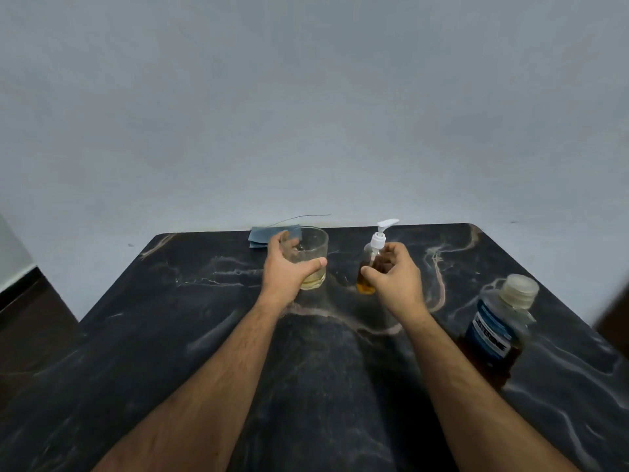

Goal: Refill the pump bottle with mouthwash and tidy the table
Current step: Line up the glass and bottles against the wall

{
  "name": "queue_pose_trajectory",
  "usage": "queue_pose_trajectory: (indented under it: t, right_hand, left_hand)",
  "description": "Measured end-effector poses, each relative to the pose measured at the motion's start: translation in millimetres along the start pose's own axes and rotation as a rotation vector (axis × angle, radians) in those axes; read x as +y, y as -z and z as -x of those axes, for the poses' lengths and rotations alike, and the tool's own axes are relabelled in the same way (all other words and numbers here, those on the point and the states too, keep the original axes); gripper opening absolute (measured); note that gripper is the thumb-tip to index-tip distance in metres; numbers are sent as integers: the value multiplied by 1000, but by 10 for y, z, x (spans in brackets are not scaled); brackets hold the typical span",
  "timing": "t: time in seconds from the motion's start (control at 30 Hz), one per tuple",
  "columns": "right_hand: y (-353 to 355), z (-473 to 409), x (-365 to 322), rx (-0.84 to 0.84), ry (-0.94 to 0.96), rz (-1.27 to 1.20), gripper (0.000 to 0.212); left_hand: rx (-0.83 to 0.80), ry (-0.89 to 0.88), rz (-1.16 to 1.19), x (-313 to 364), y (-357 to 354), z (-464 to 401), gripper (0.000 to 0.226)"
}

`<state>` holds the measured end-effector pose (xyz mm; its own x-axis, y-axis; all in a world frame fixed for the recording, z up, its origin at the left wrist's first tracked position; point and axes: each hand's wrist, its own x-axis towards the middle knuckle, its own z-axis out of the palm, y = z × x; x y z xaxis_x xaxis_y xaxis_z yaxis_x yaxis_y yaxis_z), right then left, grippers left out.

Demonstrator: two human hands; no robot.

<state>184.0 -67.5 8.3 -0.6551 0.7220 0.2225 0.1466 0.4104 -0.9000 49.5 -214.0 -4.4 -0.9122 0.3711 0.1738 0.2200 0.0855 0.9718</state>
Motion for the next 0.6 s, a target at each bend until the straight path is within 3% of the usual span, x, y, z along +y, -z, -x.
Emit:
queue_pose_trajectory:
  t: [0.23,0.6]
  right_hand:
    - [-456,-1072,129,105,-49,-1,51]
    - [-920,-1979,388,118,-54,62,46]
  left_hand:
    - [44,10,-37,-140,-351,-1153,96]
    - [78,-6,-110,-506,-752,-1894,97]
